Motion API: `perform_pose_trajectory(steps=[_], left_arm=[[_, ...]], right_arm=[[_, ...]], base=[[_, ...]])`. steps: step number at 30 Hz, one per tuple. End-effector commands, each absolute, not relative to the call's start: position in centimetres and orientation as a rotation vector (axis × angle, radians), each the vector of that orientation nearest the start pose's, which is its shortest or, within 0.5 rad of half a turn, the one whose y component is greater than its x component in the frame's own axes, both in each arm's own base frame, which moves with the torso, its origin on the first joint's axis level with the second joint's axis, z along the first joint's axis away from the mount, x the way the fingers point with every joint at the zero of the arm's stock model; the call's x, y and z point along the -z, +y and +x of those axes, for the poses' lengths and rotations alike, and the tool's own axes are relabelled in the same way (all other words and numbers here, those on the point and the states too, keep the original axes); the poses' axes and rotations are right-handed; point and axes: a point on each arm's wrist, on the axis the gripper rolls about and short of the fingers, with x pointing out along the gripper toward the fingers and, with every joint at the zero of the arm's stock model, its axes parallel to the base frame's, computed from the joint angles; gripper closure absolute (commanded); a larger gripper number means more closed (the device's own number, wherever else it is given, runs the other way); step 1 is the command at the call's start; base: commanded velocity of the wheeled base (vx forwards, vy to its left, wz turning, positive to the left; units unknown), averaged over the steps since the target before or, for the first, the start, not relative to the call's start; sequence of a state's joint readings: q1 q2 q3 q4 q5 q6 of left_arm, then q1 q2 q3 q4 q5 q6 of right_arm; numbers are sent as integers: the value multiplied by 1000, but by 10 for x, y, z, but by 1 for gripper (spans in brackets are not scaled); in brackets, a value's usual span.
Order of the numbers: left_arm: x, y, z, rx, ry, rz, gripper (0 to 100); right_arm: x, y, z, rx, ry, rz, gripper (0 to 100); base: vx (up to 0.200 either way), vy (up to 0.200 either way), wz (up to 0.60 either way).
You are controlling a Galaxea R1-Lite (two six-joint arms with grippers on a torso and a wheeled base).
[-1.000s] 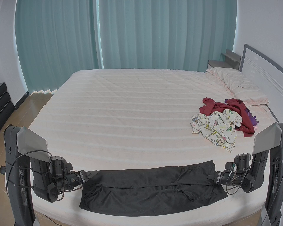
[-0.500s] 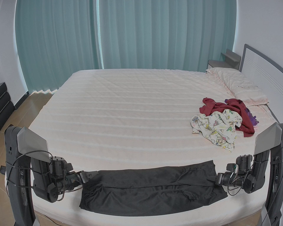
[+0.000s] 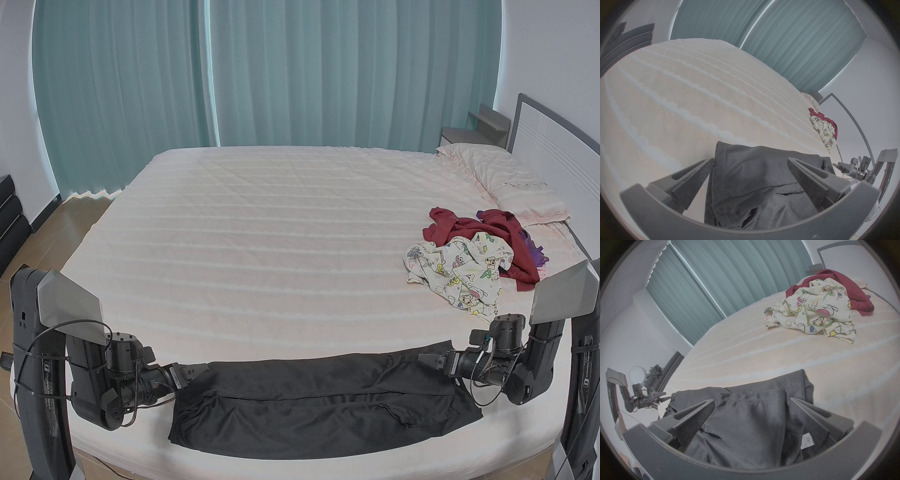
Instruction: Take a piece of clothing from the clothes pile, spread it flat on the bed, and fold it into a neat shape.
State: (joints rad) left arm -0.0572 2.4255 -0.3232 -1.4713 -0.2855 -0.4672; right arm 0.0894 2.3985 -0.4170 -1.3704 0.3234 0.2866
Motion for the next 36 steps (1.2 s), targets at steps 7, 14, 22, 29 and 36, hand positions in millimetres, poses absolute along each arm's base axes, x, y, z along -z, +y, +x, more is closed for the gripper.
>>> perform_pose_trajectory(steps=[7,14,22,29,36], left_arm=[[53,-23,283,178,705,-519,0],[53,-23,283,177,704,-517,0],[54,-23,283,177,705,-515,0],[54,-23,283,177,705,-515,0],[54,-23,283,177,705,-515,0]], right_arm=[[50,107,339,-321,713,270,0],[40,124,346,-300,640,182,0],[42,108,333,-168,700,32,0],[32,79,325,-94,671,118,0],[44,57,308,-127,770,301,0]], base=[[0,0,0],[0,0,0],[0,0,0],[0,0,0],[0,0,0]])
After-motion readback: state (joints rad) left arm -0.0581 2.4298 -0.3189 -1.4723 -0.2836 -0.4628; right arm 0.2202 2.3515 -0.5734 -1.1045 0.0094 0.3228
